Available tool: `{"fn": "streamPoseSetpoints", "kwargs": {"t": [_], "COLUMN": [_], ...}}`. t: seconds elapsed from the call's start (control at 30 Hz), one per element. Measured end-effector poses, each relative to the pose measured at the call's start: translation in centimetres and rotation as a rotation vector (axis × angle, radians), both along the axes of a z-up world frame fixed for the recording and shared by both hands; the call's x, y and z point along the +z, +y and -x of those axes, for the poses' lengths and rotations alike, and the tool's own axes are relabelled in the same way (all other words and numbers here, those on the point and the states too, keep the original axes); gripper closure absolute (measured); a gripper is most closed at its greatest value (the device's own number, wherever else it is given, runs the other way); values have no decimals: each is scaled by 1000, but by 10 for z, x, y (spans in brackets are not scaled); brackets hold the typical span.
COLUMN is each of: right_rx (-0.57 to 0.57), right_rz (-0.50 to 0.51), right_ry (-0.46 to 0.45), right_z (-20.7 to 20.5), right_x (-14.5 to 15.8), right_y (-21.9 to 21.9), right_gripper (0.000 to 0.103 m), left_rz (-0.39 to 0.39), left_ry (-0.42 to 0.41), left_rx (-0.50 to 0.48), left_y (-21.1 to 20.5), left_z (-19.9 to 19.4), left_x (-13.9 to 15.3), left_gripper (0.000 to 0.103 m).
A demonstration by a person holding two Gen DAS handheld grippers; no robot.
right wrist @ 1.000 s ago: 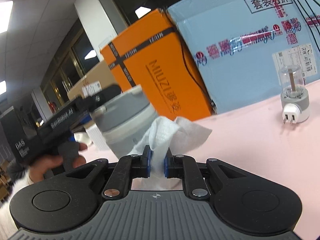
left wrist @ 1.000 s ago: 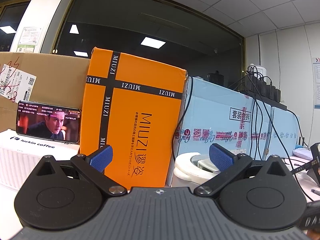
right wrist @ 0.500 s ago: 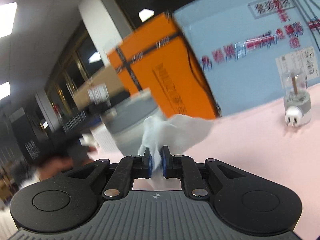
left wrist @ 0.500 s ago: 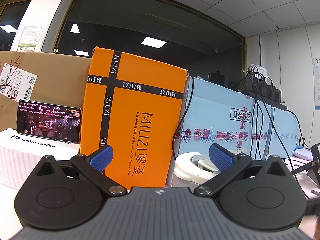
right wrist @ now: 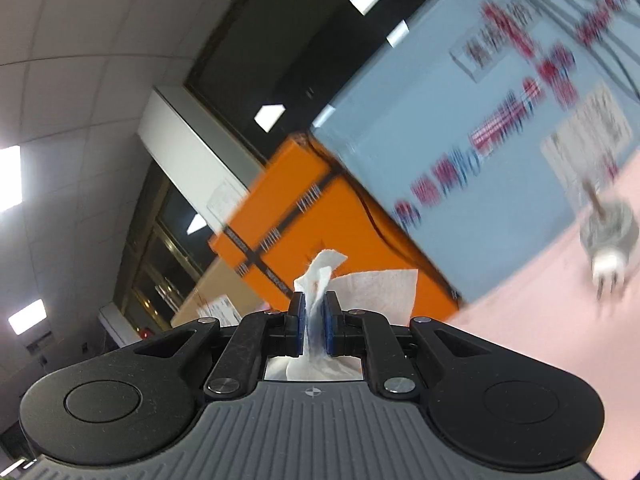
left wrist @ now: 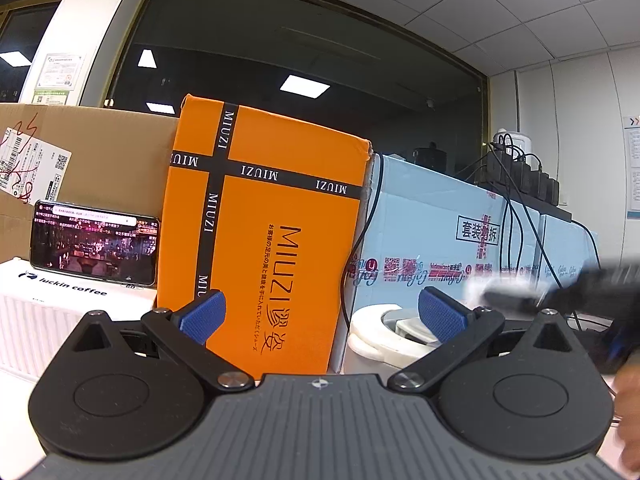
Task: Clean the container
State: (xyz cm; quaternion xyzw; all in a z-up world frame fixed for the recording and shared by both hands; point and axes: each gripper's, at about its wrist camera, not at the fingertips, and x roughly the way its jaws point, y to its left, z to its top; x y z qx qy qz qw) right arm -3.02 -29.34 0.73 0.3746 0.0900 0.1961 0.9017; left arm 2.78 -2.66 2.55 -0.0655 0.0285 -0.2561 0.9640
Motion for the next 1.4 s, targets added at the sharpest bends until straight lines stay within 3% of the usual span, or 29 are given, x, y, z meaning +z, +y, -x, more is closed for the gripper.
{"fn": "streamPoseSetpoints", "kwargs": {"t": [0.27, 0.57, 0.7, 1.17, 1.4], "right_rx": [9, -10, -20, 55, 67], "right_rz": [-60, -9, -44, -482, -379], "right_ry": [187, 321, 250, -37, 137], "right_z": [-13, -18, -10, 16, 0], "right_x": [-42, -61, -50, -19, -43], "right_y": [1, 8, 2, -31, -10], "right_gripper": [93, 93, 93, 93, 93], "left_rz": [5, 3, 3, 0, 3], "left_ry": [3, 2, 2, -3, 0], "left_rx": [-2, -3, -2, 0, 8], "left_y": [1, 1, 3, 3, 2], "left_z": [0, 0, -2, -1, -3], "left_x": [0, 0, -1, -2, -2], "left_gripper": [0, 0, 0, 0, 0]}}
